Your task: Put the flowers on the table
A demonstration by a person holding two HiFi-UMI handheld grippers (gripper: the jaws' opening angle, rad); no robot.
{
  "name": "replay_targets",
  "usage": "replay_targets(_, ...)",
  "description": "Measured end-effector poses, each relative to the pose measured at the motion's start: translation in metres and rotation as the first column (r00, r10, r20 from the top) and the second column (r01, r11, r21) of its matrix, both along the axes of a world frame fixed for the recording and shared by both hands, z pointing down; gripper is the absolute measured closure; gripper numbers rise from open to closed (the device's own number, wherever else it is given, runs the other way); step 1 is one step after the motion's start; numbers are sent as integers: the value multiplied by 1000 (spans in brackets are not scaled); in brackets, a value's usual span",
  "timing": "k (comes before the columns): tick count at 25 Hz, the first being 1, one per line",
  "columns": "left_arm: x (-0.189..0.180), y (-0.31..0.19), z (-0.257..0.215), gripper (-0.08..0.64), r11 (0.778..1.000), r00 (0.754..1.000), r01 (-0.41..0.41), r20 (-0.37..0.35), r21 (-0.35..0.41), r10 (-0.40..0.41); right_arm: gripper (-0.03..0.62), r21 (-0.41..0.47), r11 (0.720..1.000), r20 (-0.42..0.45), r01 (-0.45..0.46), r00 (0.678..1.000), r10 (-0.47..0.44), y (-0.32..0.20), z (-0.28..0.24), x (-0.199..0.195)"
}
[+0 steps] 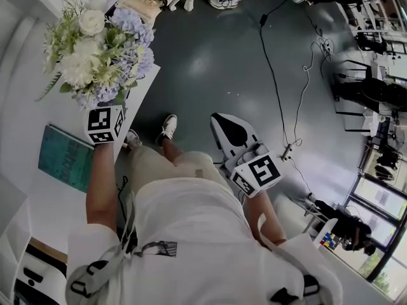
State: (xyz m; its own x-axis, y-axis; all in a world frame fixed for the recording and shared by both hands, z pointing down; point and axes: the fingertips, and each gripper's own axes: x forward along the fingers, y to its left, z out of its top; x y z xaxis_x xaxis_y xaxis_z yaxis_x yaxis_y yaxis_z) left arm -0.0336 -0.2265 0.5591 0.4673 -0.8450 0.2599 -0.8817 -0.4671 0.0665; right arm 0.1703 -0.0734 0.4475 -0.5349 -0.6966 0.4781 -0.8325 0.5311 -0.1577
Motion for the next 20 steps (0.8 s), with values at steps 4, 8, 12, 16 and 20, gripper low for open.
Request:
replay_targets(4,-3,-2,10,169,1000,1000,13,4,-13,-13,581,1,1000,5,-14,1000,14,2,0,4)
replay_targets(8,1,-4,-2,169,1000,1000,10,11,14,-10,581,3,1000,8,-20,1000,20,6,0,7)
replay_targets(12,4,-3,-4,167,999,1000,10,5,33,-10,581,8,1000,5,-28,1000,27,13,-1,11)
replay_targets(16,3,-4,-4,169,999,1000,8,-1,44,-7,581,13,999,3,-38,999,38,16,-2,12)
replay_targets(20,4,-4,-5,167,998,1000,7,-7,55,-6,581,20,999,4,-48,999,48,20,-5,11)
